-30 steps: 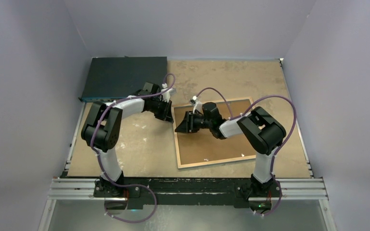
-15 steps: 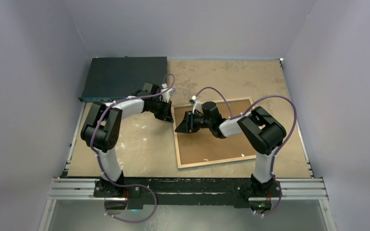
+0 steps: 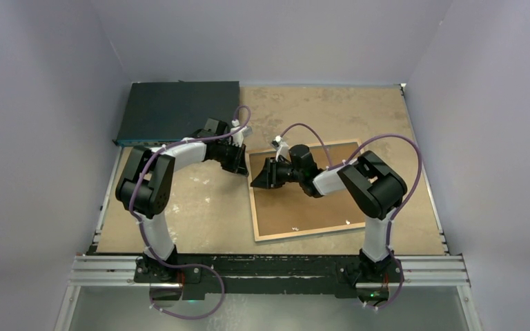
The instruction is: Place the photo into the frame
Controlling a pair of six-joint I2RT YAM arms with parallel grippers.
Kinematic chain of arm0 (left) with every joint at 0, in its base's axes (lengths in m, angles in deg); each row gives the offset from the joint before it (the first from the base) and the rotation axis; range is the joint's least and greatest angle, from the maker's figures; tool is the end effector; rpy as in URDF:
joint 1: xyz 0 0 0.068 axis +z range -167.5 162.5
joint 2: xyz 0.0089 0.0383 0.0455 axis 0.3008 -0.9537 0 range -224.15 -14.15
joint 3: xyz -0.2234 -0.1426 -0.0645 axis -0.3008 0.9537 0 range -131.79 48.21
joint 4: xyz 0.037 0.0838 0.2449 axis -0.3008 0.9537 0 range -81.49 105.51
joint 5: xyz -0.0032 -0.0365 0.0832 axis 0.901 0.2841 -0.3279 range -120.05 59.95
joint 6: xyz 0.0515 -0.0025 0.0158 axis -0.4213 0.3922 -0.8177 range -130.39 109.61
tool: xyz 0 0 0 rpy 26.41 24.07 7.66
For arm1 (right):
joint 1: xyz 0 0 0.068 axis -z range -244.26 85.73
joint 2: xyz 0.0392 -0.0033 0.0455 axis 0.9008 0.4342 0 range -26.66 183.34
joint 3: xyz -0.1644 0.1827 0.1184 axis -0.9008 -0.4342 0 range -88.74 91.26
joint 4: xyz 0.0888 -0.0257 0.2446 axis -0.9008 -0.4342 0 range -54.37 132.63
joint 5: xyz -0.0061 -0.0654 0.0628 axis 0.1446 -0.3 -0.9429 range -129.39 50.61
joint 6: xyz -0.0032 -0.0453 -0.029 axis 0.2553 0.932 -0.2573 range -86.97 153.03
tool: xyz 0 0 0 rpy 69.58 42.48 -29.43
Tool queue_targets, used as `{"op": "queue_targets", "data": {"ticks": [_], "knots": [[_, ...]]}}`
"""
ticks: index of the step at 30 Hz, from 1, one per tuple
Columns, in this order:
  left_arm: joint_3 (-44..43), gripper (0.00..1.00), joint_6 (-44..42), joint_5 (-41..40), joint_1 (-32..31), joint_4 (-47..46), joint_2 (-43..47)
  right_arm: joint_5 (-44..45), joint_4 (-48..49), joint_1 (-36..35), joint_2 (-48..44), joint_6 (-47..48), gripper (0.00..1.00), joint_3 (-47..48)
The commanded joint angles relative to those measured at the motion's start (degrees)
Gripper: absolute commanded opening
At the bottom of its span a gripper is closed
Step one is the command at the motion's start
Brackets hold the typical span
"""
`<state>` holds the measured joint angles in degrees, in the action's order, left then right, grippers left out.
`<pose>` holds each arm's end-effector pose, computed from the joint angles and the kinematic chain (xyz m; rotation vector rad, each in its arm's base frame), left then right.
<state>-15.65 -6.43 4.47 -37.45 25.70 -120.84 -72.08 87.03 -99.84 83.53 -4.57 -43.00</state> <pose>0.3390 -0.1445 0.1543 0.5764 2.5483 -0.9357 0.2885 0.2300 0.1305 -0.3904 2.0900 1.3589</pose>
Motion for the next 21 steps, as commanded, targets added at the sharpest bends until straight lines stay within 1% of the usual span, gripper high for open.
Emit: {"op": "queue_targets", "data": {"ticks": [1,8,17,21], "knots": [[1.6,0.0,-0.4,-2.0,-0.4,-0.6,-0.3,0.9,1.1,0.2,1.5,-0.1,0.44,0.4],[1.5,0.0,-0.5,-1.9,-0.4,-0.5,-0.4,1.2,2.6,-0.3,2.0,-1.3,0.44,-0.3],[1.5,0.0,-0.8,-2.2,-0.4,-0.1,-0.2,5.5,5.0,-1.7,1.9,-3.2,0.42,-1.0],[1.5,0.0,-0.8,-2.2,-0.4,-0.1,-0.1,6.0,5.2,-1.8,2.0,-3.4,0.41,-0.5]]}}
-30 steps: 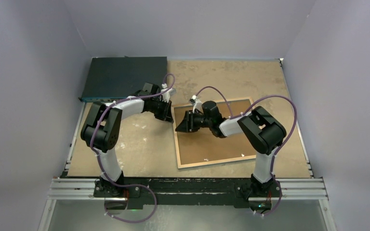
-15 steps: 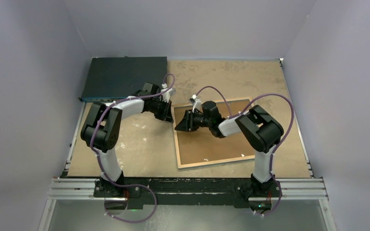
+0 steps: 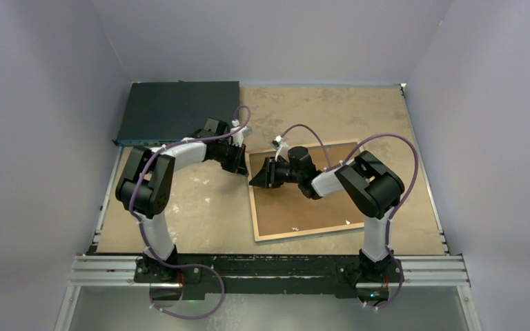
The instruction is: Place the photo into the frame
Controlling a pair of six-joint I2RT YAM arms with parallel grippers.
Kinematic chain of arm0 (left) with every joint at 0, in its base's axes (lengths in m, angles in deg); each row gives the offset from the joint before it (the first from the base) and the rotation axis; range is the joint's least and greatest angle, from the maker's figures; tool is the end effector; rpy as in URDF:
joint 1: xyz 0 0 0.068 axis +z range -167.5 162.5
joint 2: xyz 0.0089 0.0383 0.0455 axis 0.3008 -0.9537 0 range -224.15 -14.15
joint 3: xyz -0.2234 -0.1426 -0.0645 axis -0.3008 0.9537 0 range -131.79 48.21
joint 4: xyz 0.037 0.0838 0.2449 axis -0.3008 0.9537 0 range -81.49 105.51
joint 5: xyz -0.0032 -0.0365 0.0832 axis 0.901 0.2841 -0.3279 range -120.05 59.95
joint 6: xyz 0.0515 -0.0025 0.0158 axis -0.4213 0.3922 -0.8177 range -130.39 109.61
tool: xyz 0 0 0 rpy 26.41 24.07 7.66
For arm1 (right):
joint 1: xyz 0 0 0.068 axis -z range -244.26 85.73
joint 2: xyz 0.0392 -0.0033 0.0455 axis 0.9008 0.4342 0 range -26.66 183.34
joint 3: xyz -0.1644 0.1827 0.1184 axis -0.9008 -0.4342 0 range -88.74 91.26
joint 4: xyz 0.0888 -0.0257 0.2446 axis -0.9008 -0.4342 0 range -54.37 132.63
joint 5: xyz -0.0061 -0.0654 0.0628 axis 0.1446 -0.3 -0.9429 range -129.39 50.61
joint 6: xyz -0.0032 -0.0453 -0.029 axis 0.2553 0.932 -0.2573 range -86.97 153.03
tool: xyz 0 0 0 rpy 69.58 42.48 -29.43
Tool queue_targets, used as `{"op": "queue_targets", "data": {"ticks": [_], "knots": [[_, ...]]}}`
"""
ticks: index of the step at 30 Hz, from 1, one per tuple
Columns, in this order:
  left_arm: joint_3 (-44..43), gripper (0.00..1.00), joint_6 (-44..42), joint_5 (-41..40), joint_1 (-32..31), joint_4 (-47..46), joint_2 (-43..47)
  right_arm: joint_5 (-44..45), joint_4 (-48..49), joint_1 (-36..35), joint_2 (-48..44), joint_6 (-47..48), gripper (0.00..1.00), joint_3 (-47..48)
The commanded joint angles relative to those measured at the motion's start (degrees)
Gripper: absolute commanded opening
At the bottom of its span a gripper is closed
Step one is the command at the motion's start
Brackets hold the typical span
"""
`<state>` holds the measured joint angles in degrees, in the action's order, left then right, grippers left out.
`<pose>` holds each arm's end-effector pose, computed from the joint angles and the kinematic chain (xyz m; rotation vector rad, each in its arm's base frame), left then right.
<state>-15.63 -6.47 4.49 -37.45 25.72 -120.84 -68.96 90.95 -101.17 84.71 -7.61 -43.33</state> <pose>0.3389 -0.1445 0.1542 0.5772 2.5485 -0.9359 0.2858 0.2367 0.1283 -0.3295 2.0671 1.3642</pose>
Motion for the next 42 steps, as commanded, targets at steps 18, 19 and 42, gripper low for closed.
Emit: {"op": "queue_targets", "data": {"ticks": [18,19,42], "knots": [[-1.0,0.0,-2.2,-3.8,0.4,2.2,0.4,2.1,0.2,-2.4,-0.9,1.5,0.41,2.5],[-1.7,0.0,-2.4,-3.8,0.7,3.1,0.7,1.5,-1.5,-2.4,-2.5,2.6,0.44,2.4],[-16.8,0.77,-18.1,-3.7,12.8,35.3,15.6,18.7,-68.0,-27.2,-25.5,45.5,0.66,12.3]]}}
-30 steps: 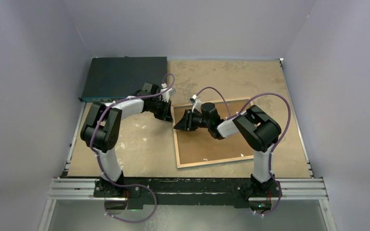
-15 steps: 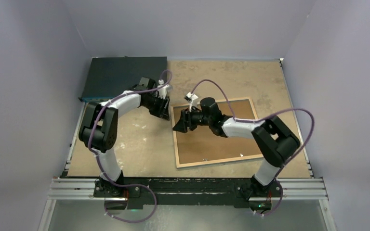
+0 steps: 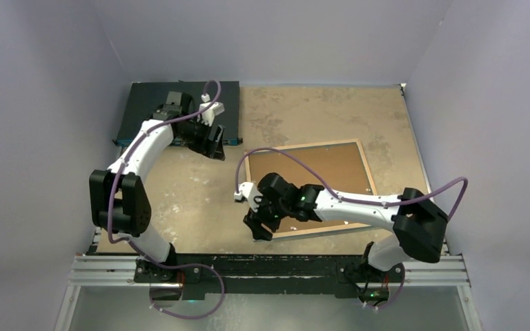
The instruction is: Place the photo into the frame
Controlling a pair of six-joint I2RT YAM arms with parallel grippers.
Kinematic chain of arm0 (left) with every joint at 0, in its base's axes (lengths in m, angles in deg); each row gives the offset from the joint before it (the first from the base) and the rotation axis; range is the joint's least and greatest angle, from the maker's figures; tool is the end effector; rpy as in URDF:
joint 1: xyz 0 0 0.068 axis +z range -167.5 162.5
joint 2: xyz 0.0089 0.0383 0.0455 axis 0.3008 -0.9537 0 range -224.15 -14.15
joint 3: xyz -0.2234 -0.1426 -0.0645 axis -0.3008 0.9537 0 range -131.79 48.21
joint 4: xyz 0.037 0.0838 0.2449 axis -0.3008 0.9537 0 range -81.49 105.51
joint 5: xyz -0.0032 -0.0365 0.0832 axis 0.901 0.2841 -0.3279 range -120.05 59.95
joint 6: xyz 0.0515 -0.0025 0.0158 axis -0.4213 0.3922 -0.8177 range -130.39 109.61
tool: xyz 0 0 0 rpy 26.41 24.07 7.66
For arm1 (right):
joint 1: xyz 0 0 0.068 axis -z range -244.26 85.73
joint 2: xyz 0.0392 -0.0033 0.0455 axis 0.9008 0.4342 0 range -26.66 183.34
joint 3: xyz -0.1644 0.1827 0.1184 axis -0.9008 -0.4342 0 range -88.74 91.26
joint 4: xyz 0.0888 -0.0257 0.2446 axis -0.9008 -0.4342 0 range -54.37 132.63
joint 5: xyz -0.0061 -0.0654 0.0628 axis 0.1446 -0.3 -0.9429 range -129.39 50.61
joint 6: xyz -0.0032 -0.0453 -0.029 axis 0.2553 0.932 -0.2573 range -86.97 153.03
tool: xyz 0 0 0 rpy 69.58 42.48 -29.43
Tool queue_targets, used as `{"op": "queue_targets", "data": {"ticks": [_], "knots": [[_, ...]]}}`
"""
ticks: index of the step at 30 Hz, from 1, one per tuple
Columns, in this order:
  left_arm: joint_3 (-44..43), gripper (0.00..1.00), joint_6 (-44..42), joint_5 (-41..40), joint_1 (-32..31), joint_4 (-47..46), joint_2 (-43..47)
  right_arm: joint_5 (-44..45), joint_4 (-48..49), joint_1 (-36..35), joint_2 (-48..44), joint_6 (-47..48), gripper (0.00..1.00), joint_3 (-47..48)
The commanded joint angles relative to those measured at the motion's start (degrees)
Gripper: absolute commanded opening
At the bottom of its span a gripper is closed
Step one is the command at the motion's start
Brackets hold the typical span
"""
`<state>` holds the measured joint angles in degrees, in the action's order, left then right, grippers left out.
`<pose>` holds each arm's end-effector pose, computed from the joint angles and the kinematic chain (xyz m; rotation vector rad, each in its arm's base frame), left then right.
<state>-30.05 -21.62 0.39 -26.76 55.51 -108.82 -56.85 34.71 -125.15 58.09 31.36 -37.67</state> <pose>0.3330 -0.0726 0.2713 0.6240 2.5180 -0.6936 0.1432 0.2792 0.2188 -1.3431 2.0250 0.8837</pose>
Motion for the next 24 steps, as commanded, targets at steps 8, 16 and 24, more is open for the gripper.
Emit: {"op": "queue_targets", "data": {"ticks": [8,16,24], "knots": [[-2.6,0.77,-3.9,-0.4,4.5,8.1,8.1,16.8,-20.2,-9.2,10.3,12.1,0.66,11.3],[-2.2,0.77,-4.6,0.5,6.5,8.5,9.4,22.4,-18.3,-9.3,13.1,12.0,0.58,10.6],[-2.7,0.76,-4.9,1.0,9.2,8.0,8.9,25.1,-9.4,-10.6,14.2,11.7,0.22,9.7]]}}
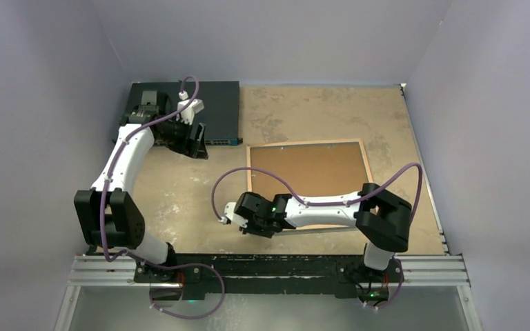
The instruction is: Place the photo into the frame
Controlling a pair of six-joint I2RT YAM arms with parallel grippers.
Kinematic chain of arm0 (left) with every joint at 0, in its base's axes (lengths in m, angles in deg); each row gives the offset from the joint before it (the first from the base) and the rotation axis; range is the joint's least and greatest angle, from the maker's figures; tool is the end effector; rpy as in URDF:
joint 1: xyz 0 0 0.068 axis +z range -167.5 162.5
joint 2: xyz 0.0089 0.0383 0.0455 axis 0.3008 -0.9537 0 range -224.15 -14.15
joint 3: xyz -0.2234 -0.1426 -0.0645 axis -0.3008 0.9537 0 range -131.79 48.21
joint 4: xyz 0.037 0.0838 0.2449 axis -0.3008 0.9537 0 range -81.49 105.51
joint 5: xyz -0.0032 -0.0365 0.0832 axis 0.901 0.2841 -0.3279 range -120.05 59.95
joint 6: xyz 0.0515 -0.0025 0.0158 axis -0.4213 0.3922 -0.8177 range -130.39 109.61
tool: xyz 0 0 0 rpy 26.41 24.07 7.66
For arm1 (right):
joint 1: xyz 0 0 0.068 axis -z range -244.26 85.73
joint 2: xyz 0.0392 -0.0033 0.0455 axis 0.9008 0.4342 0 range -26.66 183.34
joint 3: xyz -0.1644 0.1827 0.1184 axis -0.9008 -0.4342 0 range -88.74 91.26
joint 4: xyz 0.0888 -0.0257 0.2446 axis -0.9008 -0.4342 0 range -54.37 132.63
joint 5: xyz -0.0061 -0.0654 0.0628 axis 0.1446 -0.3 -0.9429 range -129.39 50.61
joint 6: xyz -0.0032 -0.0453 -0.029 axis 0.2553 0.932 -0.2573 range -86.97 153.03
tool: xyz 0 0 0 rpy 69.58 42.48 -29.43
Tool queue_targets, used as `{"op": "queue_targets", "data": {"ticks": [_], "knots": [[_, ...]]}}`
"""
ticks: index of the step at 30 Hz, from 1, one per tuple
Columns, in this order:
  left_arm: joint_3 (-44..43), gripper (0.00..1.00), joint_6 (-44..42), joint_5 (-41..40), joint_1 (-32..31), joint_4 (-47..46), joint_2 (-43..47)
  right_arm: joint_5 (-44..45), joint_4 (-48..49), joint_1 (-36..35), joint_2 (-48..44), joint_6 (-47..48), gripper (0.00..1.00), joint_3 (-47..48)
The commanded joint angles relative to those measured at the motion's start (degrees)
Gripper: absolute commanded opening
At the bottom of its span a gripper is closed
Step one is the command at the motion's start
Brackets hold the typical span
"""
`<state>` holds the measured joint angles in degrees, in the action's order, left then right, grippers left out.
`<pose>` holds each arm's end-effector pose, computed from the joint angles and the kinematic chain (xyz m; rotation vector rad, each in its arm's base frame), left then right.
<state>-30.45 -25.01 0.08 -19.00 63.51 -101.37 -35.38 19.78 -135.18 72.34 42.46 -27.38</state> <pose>0.3045 -0.0259 0.3062 0.5193 2.5139 -0.6162 0.1153 0.3260 0.1769 -1.6911 2.0410 0.2770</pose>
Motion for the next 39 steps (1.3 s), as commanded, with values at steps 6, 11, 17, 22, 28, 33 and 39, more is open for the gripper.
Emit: {"op": "queue_targets", "data": {"ticks": [6,11,17,22,28,33,39], "knots": [[-4.2,0.75,-2.7,2.2,5.1,2.0,1.2,0.3,14.2,-1.6,1.6,1.3,0.08,2.0],[-4.7,0.75,-3.0,2.4,5.4,2.9,1.6,-4.6,18.9,-2.6,5.9,1.0,0.08,5.4],[-4.1,0.74,-2.7,2.6,5.4,2.9,1.8,-7.1,26.1,-2.9,9.5,-0.6,0.13,8.6],[-4.3,0.74,-2.7,2.5,5.5,3.0,1.4,-7.9,23.6,-2.9,9.0,1.3,0.36,7.9],[-3.7,0.74,-2.5,3.4,5.5,2.7,1.1,-7.5,22.9,-2.9,4.1,0.6,0.48,1.0],[-3.3,0.74,-2.7,3.5,5.5,2.6,1.1,-4.9,23.1,-2.9,3.0,-1.0,0.46,-3.6],[-3.2,0.74,-3.4,3.5,5.5,3.0,1.3,-0.3,24.2,-2.9,2.3,-1.0,0.16,-5.2]]}}
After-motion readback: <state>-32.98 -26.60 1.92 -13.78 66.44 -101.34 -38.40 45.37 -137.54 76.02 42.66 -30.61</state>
